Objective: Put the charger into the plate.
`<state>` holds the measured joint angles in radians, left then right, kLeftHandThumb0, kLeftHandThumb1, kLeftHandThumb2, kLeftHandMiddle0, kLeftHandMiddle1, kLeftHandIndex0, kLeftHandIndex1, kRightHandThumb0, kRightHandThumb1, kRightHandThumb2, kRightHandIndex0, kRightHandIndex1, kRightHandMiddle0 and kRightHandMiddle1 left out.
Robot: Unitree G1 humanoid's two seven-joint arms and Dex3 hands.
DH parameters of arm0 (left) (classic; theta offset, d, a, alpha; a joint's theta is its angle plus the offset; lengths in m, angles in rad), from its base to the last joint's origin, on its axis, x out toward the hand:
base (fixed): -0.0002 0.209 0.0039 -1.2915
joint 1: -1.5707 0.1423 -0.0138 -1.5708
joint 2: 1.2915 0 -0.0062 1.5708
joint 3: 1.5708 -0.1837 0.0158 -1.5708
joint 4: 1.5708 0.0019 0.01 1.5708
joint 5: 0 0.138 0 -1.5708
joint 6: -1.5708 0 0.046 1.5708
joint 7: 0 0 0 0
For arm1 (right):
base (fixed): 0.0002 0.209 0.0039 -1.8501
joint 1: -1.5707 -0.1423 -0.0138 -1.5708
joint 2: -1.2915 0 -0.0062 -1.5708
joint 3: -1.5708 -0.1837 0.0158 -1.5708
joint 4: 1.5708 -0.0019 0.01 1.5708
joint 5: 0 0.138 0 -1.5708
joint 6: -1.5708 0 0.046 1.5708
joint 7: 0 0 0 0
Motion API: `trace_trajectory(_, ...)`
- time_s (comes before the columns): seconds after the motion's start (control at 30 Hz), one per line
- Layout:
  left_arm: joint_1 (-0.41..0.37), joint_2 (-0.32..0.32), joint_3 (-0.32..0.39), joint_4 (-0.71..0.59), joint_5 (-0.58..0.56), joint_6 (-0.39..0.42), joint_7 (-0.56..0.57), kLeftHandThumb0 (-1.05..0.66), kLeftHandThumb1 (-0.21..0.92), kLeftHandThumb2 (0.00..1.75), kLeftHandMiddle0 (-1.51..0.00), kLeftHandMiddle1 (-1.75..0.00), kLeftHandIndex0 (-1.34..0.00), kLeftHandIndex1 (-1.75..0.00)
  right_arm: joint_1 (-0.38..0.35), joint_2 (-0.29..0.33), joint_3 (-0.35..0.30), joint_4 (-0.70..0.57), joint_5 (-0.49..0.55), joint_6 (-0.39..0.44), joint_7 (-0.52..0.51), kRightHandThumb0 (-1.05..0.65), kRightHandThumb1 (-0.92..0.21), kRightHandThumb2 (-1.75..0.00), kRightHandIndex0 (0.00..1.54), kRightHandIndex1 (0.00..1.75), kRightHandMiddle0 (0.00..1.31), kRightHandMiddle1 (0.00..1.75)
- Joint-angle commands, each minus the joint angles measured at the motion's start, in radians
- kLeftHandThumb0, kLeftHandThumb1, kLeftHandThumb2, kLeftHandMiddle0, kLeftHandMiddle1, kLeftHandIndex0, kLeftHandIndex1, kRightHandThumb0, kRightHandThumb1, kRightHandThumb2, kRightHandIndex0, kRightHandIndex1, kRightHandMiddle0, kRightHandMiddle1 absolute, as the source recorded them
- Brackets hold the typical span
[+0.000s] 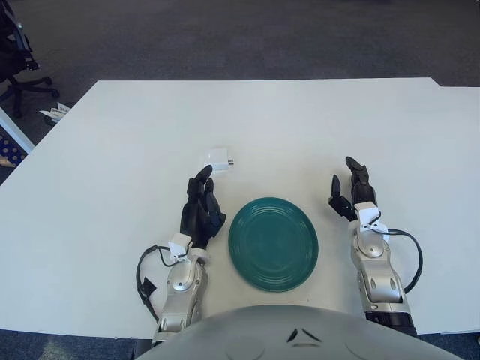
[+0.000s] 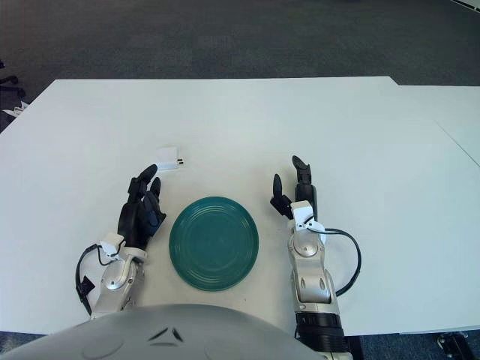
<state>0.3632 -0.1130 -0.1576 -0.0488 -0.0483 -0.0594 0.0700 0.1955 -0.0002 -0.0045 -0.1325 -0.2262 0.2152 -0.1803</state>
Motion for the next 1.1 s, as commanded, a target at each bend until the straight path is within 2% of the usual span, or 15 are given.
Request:
trace_trajectory(0.0, 0.016, -0.005, 0.0, 0.021, 0.016, 0.054, 0.015, -0.91, 0.92, 0.97, -0.2, 0.0, 0.0, -0.56, 0.069, 0.01, 0.0, 0.095, 0.01, 0.12, 0.017, -0.68, -0.92, -0.82, 0.15, 0.0, 0.0, 0.4)
trace_trajectory(0.3, 0.011, 0.012, -0.003, 0.003, 0.053, 0.065, 0.005, -0.9, 0.92, 0.99, -0.18, 0.0, 0.0, -0.55, 0.067, 0.008, 0.004, 0.103, 0.004, 0.114, 0.014, -0.68, -0.92, -0.83, 0.15, 0.0, 0.0, 0.41)
trace_trajectory(0.43, 0.006, 0.022, 0.002, 0.01, 0.085, 0.039, 0.015, -0.91, 0.92, 1.0, -0.17, 0.0, 0.0, -0.55, 0.066, 0.005, 0.007, 0.106, 0.001, 0.114, 0.013, -0.68, -0.92, -0.83, 0.15, 0.0, 0.0, 0.41)
trace_trajectory(0.5, -0.003, 0.053, -0.012, 0.038, 0.173, -0.032, 0.053, -0.91, 0.92, 1.01, -0.18, -0.01, 0.0, -0.56, 0.065, 0.004, 0.008, 0.107, -0.001, 0.114, 0.013, -0.68, -0.92, -0.83, 0.15, 0.0, 0.0, 0.41)
trace_trajectory(0.57, -0.035, 0.136, -0.053, 0.076, 0.414, -0.114, 0.194, -0.94, 0.92, 1.02, -0.2, -0.01, 0.0, -0.58, 0.066, 0.003, 0.008, 0.106, -0.001, 0.112, 0.016, -0.68, -0.92, -0.83, 0.14, 0.0, 0.0, 0.41)
trace_trajectory(0.6, -0.063, 0.183, -0.078, 0.087, 0.54, -0.122, 0.261, -0.94, 0.92, 1.02, -0.2, -0.01, 0.0, -0.59, 0.066, 0.003, 0.007, 0.108, 0.0, 0.109, 0.017, -0.69, -0.92, -0.84, 0.14, 0.0, 0.0, 0.41)
trace_trajectory(0.67, -0.101, 0.256, -0.12, 0.106, 0.717, -0.122, 0.351, -0.95, 0.92, 1.0, -0.21, -0.01, 0.0, -0.61, 0.066, 0.003, 0.005, 0.112, 0.002, 0.104, 0.019, -0.69, -0.92, -0.84, 0.14, 0.0, 0.0, 0.41)
trace_trajectory(0.73, -0.126, 0.313, -0.156, 0.123, 0.844, -0.118, 0.418, -0.95, 0.92, 0.96, -0.21, -0.01, 0.0, -0.62, 0.064, 0.003, 0.003, 0.117, 0.003, 0.099, 0.02, -0.68, -0.92, -0.84, 0.14, 0.0, 0.0, 0.41)
trace_trajectory(0.8, -0.155, 0.352, -0.166, 0.131, 0.91, -0.114, 0.453, -0.96, 0.92, 0.93, -0.2, -0.01, 0.0, -0.61, 0.061, 0.003, 0.002, 0.124, 0.004, 0.093, 0.019, -0.68, -0.92, -0.84, 0.14, 0.0, 0.0, 0.41)
trace_trajectory(0.9, -0.208, 0.399, -0.144, 0.118, 0.947, -0.11, 0.457, -0.99, 0.92, 0.86, -0.21, -0.01, 0.0, -0.61, 0.058, 0.002, 0.0, 0.13, 0.004, 0.091, 0.019, -0.68, -0.92, -0.84, 0.14, 0.0, 0.0, 0.4)
trace_trajectory(1.07, -0.259, 0.424, -0.147, 0.113, 1.014, -0.084, 0.481, -1.04, 0.92, 0.75, -0.25, -0.02, -0.01, -0.67, 0.052, 0.002, 0.001, 0.139, 0.002, 0.092, 0.018, -0.68, -0.92, -0.85, 0.14, 0.0, 0.0, 0.39)
